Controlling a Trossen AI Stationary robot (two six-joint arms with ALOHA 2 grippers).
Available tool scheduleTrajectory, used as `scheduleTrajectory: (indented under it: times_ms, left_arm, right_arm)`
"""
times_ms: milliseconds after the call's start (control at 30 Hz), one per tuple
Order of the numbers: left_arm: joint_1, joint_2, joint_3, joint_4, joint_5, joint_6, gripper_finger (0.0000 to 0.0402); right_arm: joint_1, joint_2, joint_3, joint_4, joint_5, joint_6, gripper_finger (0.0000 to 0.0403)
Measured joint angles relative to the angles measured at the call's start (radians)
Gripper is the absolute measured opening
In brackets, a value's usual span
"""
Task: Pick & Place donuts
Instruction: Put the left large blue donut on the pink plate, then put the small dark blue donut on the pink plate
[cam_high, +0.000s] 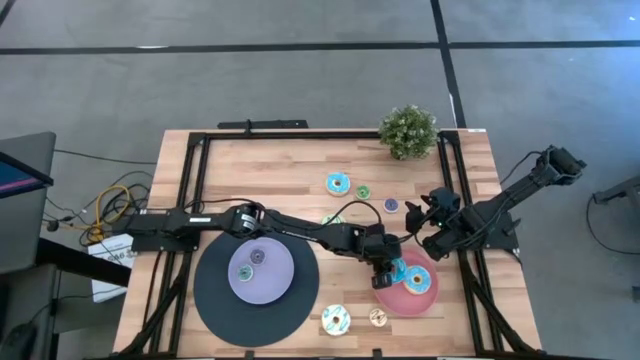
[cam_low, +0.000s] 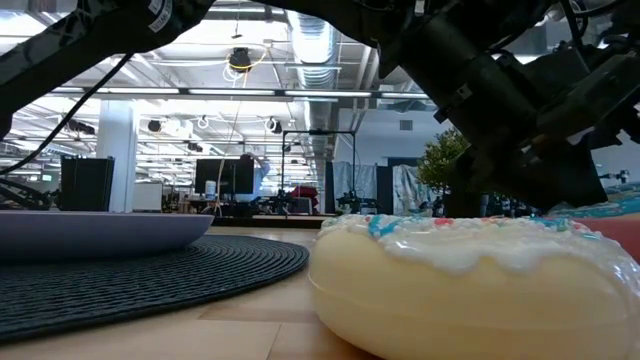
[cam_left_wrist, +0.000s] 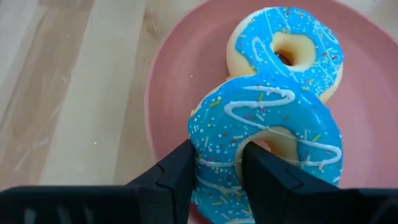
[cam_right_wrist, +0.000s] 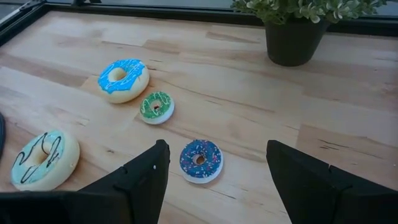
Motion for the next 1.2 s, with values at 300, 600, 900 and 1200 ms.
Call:
scheduleTrajectory:
  times_ms: [300, 600, 900, 1200]
  left_arm:
    - [0.0, 0.0, 0.0, -0.01, -0.01, -0.004, 0.0162]
    - [0.0, -0.01, 0.0, -0.015, -0.035, -0.007, 0.0194]
    - [0.0, -0.058, 0.0, -0.052, -0.079, -0.007, 0.02]
    - [0.0, -0.107, 0.001, -0.201, -0.011, 0.02, 0.0197]
  right_arm:
    - [0.0, 0.0, 0.0, 0.003, 0.0, 0.0, 0.026]
    - [0.0, 0.0, 0.0, 0.003, -0.001, 0.0, 0.026]
    - [0.001, 0.0, 0.0, 0.004, 0.0, 0.0, 0.026]
    - [0.002, 0.001, 0.0, 0.001, -0.003, -0.004, 0.026]
